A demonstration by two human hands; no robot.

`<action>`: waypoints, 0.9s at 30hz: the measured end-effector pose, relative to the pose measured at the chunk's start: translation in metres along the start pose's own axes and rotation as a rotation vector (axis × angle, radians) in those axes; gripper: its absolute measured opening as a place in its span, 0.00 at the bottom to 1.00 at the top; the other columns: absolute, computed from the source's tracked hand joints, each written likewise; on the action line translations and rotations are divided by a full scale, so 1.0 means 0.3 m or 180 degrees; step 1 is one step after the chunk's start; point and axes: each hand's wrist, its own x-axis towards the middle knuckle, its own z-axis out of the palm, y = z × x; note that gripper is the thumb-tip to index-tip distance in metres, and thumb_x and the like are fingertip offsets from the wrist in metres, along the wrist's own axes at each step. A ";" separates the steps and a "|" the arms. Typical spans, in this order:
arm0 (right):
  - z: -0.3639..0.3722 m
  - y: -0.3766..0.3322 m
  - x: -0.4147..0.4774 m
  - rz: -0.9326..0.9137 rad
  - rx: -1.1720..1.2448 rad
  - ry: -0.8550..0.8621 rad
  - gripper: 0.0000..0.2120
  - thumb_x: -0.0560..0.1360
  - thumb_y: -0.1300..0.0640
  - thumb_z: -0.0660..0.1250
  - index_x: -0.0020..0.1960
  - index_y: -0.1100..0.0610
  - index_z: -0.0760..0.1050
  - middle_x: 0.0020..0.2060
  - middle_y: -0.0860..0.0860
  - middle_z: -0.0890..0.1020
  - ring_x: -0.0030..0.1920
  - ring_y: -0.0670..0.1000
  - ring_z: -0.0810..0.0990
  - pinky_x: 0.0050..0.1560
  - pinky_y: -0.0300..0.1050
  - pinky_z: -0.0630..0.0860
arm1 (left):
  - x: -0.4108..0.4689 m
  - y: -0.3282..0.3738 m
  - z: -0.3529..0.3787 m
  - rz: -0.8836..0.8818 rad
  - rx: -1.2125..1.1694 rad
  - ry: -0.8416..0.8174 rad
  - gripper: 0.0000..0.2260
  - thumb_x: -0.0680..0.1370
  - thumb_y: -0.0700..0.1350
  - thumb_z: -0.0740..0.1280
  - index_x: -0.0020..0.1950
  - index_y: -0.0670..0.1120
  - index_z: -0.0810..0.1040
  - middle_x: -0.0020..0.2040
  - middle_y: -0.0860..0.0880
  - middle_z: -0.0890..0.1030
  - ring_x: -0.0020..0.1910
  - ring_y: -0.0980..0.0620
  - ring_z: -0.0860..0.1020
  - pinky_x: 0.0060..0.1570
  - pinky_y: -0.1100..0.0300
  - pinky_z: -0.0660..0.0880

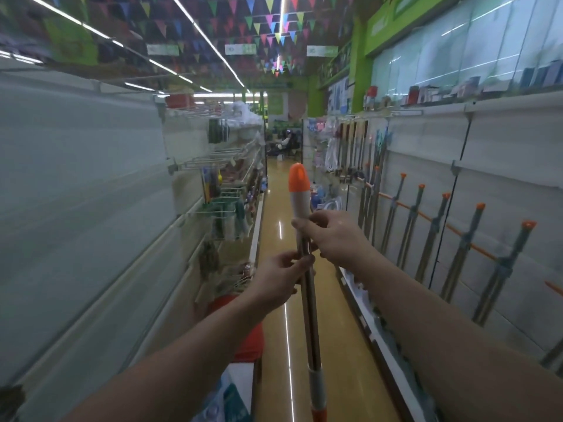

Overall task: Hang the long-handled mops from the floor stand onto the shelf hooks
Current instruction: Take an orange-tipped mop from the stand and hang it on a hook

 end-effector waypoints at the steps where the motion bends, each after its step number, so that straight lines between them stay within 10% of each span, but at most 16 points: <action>1: -0.003 0.016 0.048 -0.0019 0.0015 -0.0006 0.21 0.78 0.39 0.68 0.57 0.56 0.83 0.45 0.52 0.88 0.46 0.53 0.87 0.55 0.59 0.84 | 0.048 -0.005 -0.005 0.0036 0.0006 0.0003 0.09 0.80 0.59 0.69 0.53 0.56 0.83 0.45 0.55 0.88 0.47 0.56 0.86 0.48 0.54 0.79; 9: -0.013 0.178 0.461 -0.0163 0.0288 -0.0100 0.05 0.76 0.41 0.72 0.46 0.40 0.78 0.41 0.44 0.87 0.41 0.40 0.86 0.41 0.40 0.79 | 0.434 -0.037 -0.054 0.0155 0.0194 0.0221 0.07 0.82 0.54 0.67 0.51 0.53 0.82 0.47 0.48 0.87 0.50 0.48 0.85 0.53 0.46 0.81; 18: 0.037 0.343 1.028 -0.0627 0.0792 -0.0554 0.04 0.77 0.49 0.74 0.47 0.49 0.84 0.41 0.47 0.88 0.43 0.47 0.88 0.36 0.34 0.78 | 0.919 -0.116 -0.152 0.0129 0.0421 0.0980 0.08 0.78 0.57 0.68 0.44 0.57 0.84 0.34 0.57 0.83 0.36 0.57 0.82 0.47 0.46 0.81; 27: 0.186 0.350 1.606 -0.1246 0.1004 -0.1204 0.12 0.78 0.49 0.74 0.56 0.56 0.86 0.46 0.51 0.89 0.46 0.51 0.88 0.49 0.48 0.84 | 1.307 -0.074 -0.356 -0.0127 0.0692 0.2029 0.11 0.83 0.48 0.68 0.41 0.56 0.85 0.39 0.48 0.82 0.40 0.45 0.80 0.44 0.46 0.78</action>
